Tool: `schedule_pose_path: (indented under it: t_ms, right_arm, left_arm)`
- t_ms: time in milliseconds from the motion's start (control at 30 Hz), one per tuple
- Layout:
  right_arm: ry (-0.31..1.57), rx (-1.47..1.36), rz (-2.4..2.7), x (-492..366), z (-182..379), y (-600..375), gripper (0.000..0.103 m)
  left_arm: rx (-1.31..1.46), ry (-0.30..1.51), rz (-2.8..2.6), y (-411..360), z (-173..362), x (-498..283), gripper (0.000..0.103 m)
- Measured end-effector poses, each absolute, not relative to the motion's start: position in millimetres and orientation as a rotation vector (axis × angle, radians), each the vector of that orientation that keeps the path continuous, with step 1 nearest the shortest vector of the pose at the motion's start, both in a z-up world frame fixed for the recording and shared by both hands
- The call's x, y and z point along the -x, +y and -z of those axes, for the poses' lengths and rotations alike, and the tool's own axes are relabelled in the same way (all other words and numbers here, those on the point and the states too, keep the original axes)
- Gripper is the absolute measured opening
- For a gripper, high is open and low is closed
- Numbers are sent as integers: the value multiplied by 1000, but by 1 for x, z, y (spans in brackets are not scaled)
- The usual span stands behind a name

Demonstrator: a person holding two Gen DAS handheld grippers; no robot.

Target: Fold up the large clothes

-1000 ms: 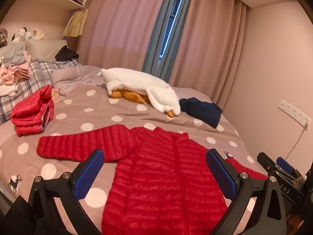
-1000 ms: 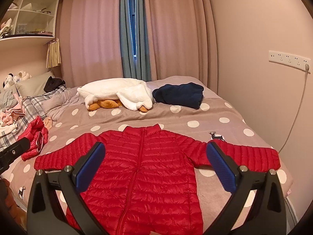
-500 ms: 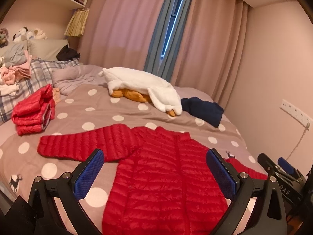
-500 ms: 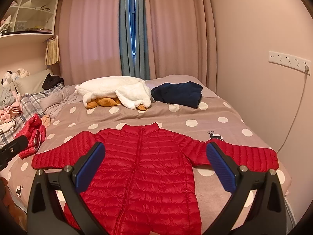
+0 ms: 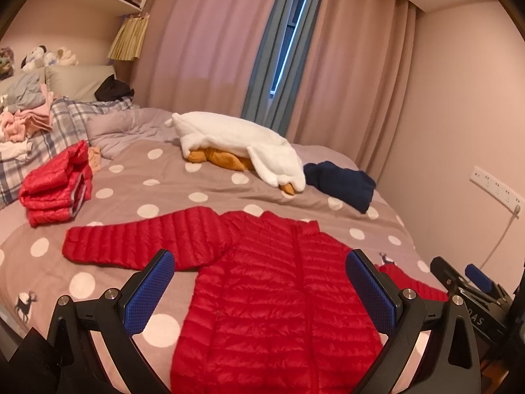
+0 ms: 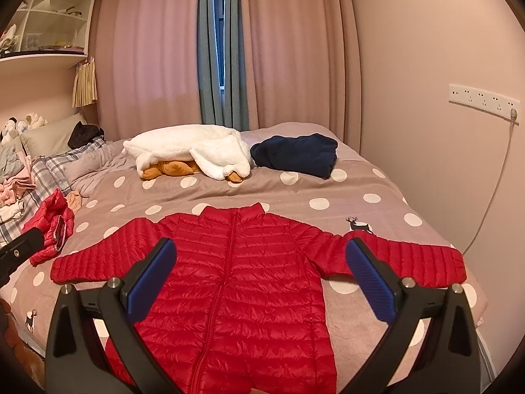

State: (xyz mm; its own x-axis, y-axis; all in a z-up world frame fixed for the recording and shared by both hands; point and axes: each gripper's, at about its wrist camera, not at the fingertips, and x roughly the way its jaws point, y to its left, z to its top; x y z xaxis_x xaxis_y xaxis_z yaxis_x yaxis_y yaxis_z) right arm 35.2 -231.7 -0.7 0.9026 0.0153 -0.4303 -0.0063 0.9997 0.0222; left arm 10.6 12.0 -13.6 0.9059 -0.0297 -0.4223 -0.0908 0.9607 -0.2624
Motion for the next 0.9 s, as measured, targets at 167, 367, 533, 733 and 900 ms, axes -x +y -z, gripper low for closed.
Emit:
schedule_pose_path:
  t_ms: [167, 367, 533, 733, 900]
  right_arm:
    - [444, -25, -8, -35, 1, -233, 103]
    - [448, -24, -1, -36, 2, -234, 103]
    - [449, -24, -1, -36, 2, -234, 103]
    - [452, -25, 1, -36, 3, -235, 103]
    - [458, -24, 2, -38, 4, -234, 103]
  left_arm:
    - [276, 439, -34, 12, 14, -11, 102]
    - [275, 443, -38, 13, 15, -10, 102]
    - [270, 446, -37, 13, 15, -12, 102]
    - [264, 452, -38, 13, 14, -12, 102]
    - [263, 456, -44, 13, 14, -12, 102]
